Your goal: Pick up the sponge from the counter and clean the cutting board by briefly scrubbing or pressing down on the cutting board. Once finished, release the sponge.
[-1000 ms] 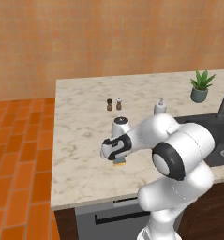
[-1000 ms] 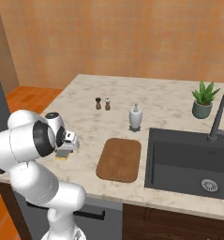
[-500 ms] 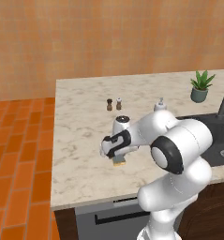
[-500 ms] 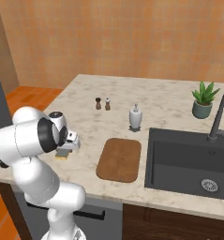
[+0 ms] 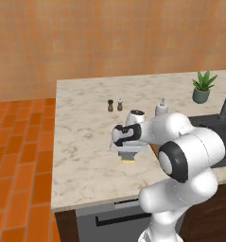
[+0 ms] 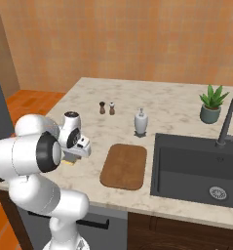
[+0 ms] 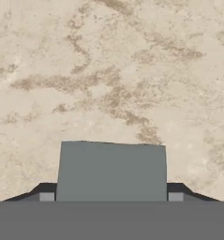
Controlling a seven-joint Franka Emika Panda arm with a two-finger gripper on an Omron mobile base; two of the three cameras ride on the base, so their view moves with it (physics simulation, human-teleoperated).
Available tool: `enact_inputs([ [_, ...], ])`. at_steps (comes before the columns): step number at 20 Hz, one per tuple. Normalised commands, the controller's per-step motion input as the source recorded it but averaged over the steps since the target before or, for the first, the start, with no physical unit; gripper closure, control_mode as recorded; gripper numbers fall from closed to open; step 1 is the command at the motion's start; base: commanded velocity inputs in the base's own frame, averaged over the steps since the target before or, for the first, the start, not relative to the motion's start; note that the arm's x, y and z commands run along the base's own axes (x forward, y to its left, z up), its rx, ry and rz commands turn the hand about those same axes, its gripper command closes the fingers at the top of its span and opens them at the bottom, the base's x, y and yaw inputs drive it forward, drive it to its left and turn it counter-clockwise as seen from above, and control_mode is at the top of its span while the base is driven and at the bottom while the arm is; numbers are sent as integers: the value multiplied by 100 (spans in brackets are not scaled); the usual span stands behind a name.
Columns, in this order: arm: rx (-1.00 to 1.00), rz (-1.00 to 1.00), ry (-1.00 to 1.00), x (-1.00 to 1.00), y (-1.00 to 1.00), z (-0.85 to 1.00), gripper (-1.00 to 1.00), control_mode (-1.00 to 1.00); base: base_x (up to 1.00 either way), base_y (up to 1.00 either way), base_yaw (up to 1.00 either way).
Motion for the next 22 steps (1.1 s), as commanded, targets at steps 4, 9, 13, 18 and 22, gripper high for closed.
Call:
enact_inputs([
  [4,0,-56,45,3,-100,43,100,-100,0,0,0],
  [9,-1,-53,41,11,-94,64,100,-100,0,0,0],
  [13,-1,-64,6,13,-92,13,100,-100,0,0,0],
  [18,-11,-70,2,24,-89,0,100,-100,0,0,0],
  [22,-34,-75,0,25,-51,0,100,-100,0,0,0],
])
